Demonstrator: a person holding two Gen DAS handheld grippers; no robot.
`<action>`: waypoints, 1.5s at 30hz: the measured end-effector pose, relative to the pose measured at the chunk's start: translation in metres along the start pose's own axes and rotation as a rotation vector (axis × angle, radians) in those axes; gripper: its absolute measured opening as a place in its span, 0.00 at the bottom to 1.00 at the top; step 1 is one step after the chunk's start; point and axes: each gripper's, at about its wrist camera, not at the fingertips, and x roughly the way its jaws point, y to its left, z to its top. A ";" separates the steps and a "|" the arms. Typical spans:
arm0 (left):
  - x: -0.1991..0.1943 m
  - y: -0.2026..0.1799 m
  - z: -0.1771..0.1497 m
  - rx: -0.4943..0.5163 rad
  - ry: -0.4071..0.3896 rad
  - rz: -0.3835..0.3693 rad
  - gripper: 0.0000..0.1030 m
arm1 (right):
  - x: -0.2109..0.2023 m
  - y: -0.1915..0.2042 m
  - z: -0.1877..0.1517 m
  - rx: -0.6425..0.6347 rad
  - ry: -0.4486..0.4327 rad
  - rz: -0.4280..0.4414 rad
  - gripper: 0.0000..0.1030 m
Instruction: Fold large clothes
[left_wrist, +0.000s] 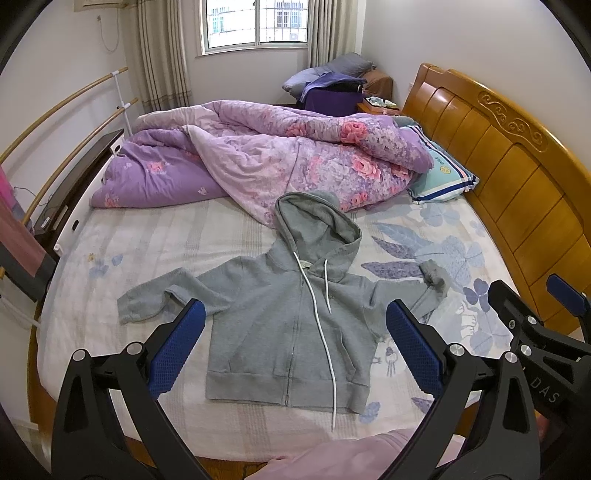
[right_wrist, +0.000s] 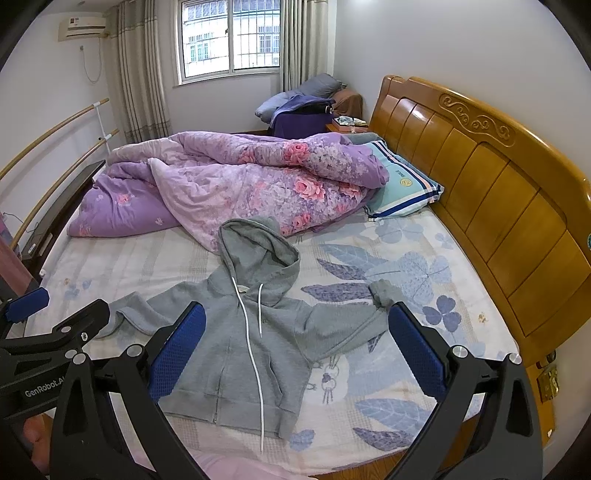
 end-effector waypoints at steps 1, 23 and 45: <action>0.000 0.000 0.000 0.001 -0.001 0.002 0.95 | 0.000 0.000 0.000 0.000 0.001 0.000 0.93; 0.004 0.005 -0.006 -0.001 0.007 0.003 0.95 | 0.001 0.002 -0.003 -0.004 0.002 0.003 0.93; 0.007 0.006 -0.009 -0.003 0.040 0.011 0.95 | 0.004 0.003 -0.008 -0.016 0.006 0.012 0.93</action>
